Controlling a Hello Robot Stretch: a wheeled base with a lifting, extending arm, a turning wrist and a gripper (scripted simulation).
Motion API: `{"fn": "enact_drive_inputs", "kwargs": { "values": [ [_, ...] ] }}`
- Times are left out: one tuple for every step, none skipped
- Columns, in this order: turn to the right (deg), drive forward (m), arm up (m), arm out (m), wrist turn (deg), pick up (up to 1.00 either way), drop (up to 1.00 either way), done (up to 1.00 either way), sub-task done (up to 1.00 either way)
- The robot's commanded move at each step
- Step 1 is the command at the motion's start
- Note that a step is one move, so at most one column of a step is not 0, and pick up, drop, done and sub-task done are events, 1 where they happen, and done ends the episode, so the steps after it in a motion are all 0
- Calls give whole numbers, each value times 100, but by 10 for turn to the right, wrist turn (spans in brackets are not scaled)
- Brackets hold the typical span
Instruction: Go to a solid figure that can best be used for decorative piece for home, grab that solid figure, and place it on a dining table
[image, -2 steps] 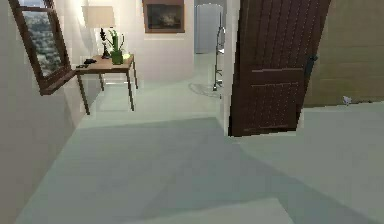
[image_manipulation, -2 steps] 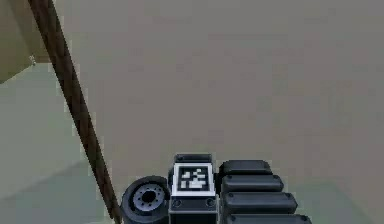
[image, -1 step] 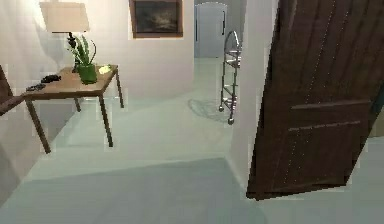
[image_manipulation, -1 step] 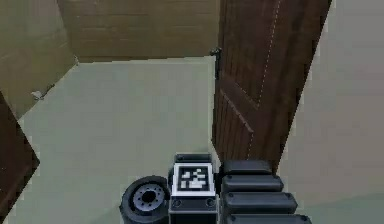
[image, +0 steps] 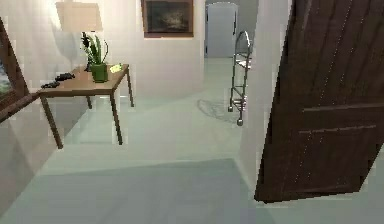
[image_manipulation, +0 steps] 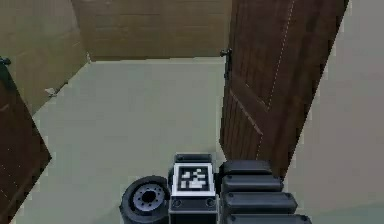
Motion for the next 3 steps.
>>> {"fn": "enact_drive_inputs", "kwargs": {
  "values": [
    [0,100,0,0,0,0,0,0,0],
    [0,95,0,0,0,0,0,0,0],
    [-210,0,0,0,0,0,0,0,0]
  ]
}}
